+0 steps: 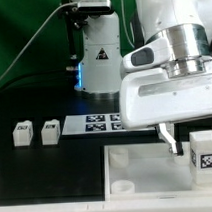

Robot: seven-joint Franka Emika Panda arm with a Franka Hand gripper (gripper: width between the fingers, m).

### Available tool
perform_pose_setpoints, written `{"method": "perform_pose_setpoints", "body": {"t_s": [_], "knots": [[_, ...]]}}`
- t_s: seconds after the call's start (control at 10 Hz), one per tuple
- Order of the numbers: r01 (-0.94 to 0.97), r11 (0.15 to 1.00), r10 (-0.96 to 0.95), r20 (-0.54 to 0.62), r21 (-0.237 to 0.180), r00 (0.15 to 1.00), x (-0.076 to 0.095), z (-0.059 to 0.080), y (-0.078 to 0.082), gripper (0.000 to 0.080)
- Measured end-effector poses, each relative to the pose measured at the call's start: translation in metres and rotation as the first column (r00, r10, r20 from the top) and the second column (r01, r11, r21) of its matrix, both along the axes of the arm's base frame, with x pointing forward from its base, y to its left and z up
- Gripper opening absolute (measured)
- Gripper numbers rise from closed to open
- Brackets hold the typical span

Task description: Assemble one leg

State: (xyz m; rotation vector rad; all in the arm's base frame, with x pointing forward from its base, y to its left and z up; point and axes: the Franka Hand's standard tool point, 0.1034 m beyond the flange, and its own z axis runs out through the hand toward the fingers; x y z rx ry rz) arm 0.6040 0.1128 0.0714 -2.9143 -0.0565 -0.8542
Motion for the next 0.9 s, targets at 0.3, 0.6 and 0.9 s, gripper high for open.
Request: {"method": "perform_pose_setpoints", "body": {"t_s": [0.3, 0.6, 0.9], "knots": [[0.0, 1.0, 0.0, -0.001, 0.0, 1.0, -0.0002, -0.0003, 0.0, 0.0648], [0.0, 1.0, 0.0, -0.001, 0.0, 1.0, -0.0003, -0.0005, 0.0, 0.0649], [-0.009, 1.0, 0.01, -0.091, 0.013, 0.996, 0.0034, 0.0063, 0.0009, 0.0649]]}}
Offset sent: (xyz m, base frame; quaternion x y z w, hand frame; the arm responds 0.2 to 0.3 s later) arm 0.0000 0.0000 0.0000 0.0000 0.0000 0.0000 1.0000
